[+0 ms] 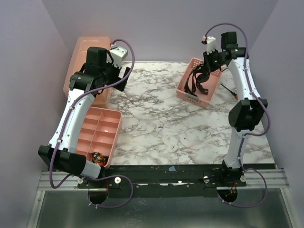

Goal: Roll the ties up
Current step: Pick up the tie from the bin, then place the tie at the center of the board.

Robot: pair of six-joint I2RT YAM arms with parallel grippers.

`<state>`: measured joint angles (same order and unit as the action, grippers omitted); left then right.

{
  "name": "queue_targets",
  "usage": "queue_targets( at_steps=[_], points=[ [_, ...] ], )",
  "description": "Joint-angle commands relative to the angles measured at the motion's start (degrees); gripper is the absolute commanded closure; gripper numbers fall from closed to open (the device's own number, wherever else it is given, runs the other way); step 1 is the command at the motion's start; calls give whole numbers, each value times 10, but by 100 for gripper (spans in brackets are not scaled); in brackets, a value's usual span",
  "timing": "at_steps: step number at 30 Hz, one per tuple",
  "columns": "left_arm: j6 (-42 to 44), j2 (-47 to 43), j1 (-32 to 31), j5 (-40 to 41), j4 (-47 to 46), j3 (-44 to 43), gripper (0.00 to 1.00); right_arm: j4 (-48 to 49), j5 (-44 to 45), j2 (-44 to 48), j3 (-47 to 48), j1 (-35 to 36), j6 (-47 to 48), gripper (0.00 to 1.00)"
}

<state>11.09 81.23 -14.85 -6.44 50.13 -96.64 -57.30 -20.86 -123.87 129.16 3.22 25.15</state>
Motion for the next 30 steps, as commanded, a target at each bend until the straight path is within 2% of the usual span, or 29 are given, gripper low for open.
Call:
queue_targets(
  at_steps=[1, 10, 15, 18, 19, 21, 23, 25, 28, 30],
  points=[
    [-7, 38, -1, -8, 7, -53, 2, -40, -112, 121, 26, 12, 5, 99],
    [-13, 64, -1, -29, 21, -98, 1, -51, -191, 241, 30, 51, -20, 99],
    [-12, 53, -1, -26, 23, -84, 2, -51, -182, 298, -108, 78, 15, 99],
    [-5, 40, -1, -29, 21, -67, 2, -67, -176, 312, -203, 79, 53, 95],
    [-2, 35, -1, -31, 20, -61, 2, -77, -170, 316, -232, 79, 68, 83],
    [4, 24, -1, -32, 18, -45, 2, -86, -145, 325, -295, 79, 90, 50],
    [10, 12, -1, -30, 15, -27, 1, -89, -114, 336, -353, 79, 86, 28],
    [13, -2, 0, -28, 9, -8, 2, -81, -100, 350, -392, 74, 76, 20],
    [15, -19, 0, -29, 3, 15, 1, -55, -83, 348, -423, 59, 40, 19],
    [16, -27, 0, -31, 1, 25, 1, -33, -33, 330, -436, 53, 16, 21]
  ],
)
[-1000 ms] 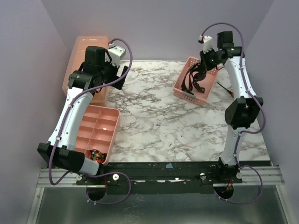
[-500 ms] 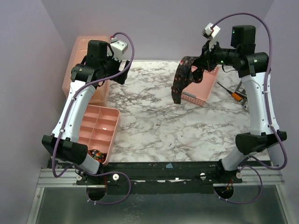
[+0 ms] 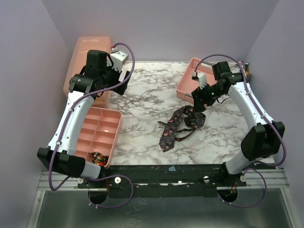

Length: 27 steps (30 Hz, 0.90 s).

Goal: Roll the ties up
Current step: Place the tie at the center of the board, then move the bin to the corner of the board.

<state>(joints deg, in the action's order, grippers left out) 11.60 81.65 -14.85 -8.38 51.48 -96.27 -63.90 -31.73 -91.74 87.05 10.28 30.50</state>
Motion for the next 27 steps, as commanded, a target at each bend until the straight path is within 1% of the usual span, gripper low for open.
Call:
queue_targets(
  at_steps=[1, 5, 8, 11, 13, 15, 19, 23, 24, 27],
  points=[
    [11, -35, 0, -10, -12, 26, 2, 38, 95, -2, -20, -25, -37, 24],
    [22, -50, 2, -16, -6, 40, 2, 76, 151, -53, -27, -95, -49, 37],
    [28, -62, 8, -31, -4, 53, 2, 108, 217, -82, -26, -99, -40, 47],
    [35, -68, 11, -45, 1, 57, 1, 173, 260, -99, -51, -99, -24, 57],
    [38, -69, 13, -48, 4, 56, 2, 198, 271, -126, -48, -99, -21, 63],
    [40, -71, 15, -48, 4, 57, 2, 215, 262, -159, -29, -99, -28, 66],
    [38, -75, 19, -48, -1, 64, 1, 231, 203, -225, 40, -93, -55, 66],
    [26, -70, 25, -68, -13, 75, 1, 227, 149, -267, 126, -46, -75, 62],
    [27, -71, 26, -80, -19, 82, 2, 218, 128, -271, 147, -40, -73, 58],
    [47, -75, 22, -145, -42, 113, 2, 147, 35, -270, 193, -37, -69, 49]
  ],
)
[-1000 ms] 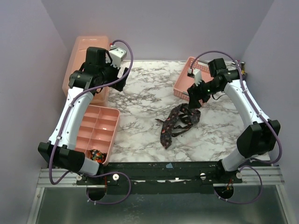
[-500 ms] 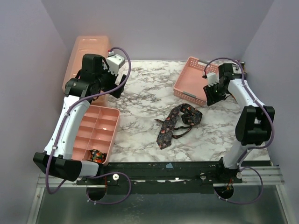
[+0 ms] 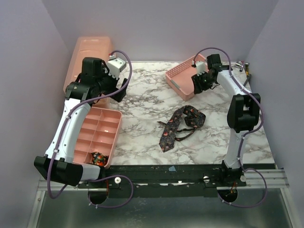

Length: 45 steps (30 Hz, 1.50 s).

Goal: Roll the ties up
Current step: Move the bin to the corner of the board, then flatten out the tie at the center of the board.

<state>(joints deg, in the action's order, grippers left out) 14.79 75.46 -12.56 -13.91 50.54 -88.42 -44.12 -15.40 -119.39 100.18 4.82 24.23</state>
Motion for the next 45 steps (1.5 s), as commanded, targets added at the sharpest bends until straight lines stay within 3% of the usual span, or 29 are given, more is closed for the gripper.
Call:
queue_targets(
  at_steps=[1, 6, 10, 13, 17, 20, 25, 32, 39, 45],
  points=[
    [30, -11, -10, -102, -35, 43, 2, -74, -146, 15, 62, 18, 1, 46],
    [149, 18, -120, -121, -9, 92, 1, -126, -184, 135, -66, 17, 23, 33],
    [176, 40, -217, -94, -76, 168, 1, -144, -184, 211, -140, 2, 2, 28],
    [156, 73, -274, -77, -118, 195, 2, -165, -176, 247, -166, 1, 41, 26],
    [24, 80, -221, -215, -150, 177, 1, -136, -131, 314, -212, 22, 91, 22],
    [-52, 69, -156, -260, -170, 156, 1, -102, -86, 333, -242, 90, 109, 19],
    [-66, 57, -71, -248, -111, 106, 1, -46, -25, 301, -274, 218, 131, 17],
    [-75, 18, 29, -228, -88, 104, 2, -4, 13, 205, -276, 278, 196, 17],
    [-75, -13, 60, -218, -87, 130, 2, -20, -12, 136, -239, 321, 220, 16],
    [-69, -26, 71, -208, -85, 135, 1, -12, -1, 154, -254, 357, 246, 11]
  ],
)
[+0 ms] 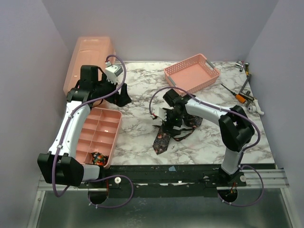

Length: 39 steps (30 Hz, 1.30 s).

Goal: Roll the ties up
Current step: Flatten out the tie at the center of the board.

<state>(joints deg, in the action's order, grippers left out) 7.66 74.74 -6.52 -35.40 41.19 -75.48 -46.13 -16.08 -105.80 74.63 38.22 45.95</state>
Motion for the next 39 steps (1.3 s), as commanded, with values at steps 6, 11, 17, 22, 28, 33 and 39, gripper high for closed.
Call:
queue_targets(
  at_steps=[6, 11, 17, 22, 28, 33, 39],
  points=[
    [-15, -11, 37, -6, 12, -12, 2, 15, -7, 70, 1, 54, 34, 3],
    [-19, 0, 51, -12, 18, -28, 2, 35, 11, 67, -25, 100, 32, 0],
    [-30, 3, 55, -19, 17, -33, 2, 98, 45, 9, -32, 117, 20, 0],
    [-33, 0, 56, -16, 19, -33, 2, 133, 77, -42, -20, 118, 11, 1],
    [-38, 1, 57, -14, 16, -32, 1, 113, 62, -100, 40, 117, -27, 42],
    [-34, 5, 58, -18, 16, -39, 1, 88, 37, -95, 103, 110, -68, 94],
    [-6, 7, 58, -21, 10, -39, 1, 49, -6, -73, 237, 26, -170, 99]
  ],
)
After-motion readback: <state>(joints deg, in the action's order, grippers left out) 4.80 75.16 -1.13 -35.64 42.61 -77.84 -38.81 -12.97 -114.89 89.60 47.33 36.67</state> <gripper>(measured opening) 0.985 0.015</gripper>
